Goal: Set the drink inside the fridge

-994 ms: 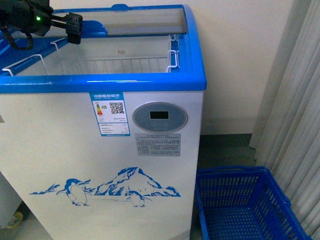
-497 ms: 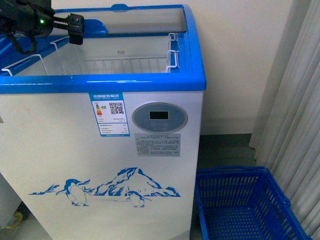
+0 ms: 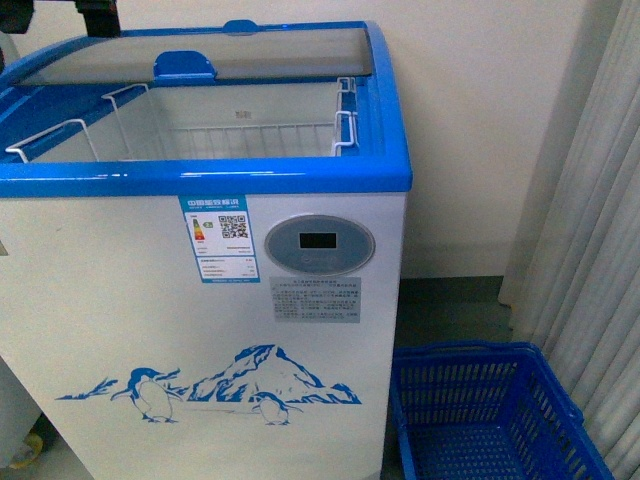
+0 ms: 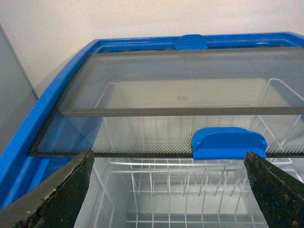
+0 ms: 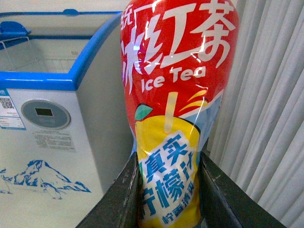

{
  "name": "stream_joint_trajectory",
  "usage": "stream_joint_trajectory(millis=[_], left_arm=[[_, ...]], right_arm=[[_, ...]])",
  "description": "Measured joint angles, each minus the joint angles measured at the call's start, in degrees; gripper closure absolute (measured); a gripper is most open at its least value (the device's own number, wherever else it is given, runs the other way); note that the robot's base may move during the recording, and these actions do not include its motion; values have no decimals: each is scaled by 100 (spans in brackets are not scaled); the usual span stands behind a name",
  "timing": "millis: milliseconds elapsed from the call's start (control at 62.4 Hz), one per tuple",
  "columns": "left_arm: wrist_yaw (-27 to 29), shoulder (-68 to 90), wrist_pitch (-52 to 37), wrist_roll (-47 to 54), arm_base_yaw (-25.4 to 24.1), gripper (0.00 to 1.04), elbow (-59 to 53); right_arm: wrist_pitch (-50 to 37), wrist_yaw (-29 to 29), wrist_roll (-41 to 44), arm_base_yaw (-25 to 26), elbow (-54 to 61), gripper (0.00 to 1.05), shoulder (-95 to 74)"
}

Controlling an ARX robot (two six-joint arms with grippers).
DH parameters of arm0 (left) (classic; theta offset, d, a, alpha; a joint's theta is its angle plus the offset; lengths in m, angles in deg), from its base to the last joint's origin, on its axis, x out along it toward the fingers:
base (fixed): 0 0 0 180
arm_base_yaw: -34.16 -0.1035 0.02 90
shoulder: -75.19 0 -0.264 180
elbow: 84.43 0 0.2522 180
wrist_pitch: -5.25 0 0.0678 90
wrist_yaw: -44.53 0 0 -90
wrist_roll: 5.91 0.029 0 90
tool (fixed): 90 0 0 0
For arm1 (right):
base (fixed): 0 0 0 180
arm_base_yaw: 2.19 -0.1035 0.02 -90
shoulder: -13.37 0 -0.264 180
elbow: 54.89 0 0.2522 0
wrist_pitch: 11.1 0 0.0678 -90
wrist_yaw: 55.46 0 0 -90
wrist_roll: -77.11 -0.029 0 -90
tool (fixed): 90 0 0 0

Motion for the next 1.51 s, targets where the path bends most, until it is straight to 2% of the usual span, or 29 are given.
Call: stream_joint_trajectory(millis=[192, 353, 721, 962, 1219, 1443, 1459, 1507], left_arm=[[505, -951, -339, -308, -46, 8, -1292], [619, -2085, -931, -503, -13, 8, -2621], [1261, -3727, -1335, -501, 153, 8, -4227], [1700, -5007, -1268, -481, 376, 8, -5222], [2041, -6446, -938, -629, 396, 8, -6308], [2393, -8314, 109, -968, 422, 8, -7193], [2315, -8476, 245, -962, 413, 9, -7230], [1185, -9110, 1145, -732, 146, 21, -7309]], right_arm=[[0, 0, 0, 0, 0, 75, 0], [0, 0, 0, 0, 0, 75, 0], [0, 0, 0, 0, 0, 75, 0], [0, 0, 0, 0, 0, 75, 0], [0, 0, 0, 0, 2, 75, -2], [0, 0, 0, 0, 0, 75, 0], [0, 0, 0, 0, 0, 75, 0], [0, -2, 0, 0, 0, 75, 0]])
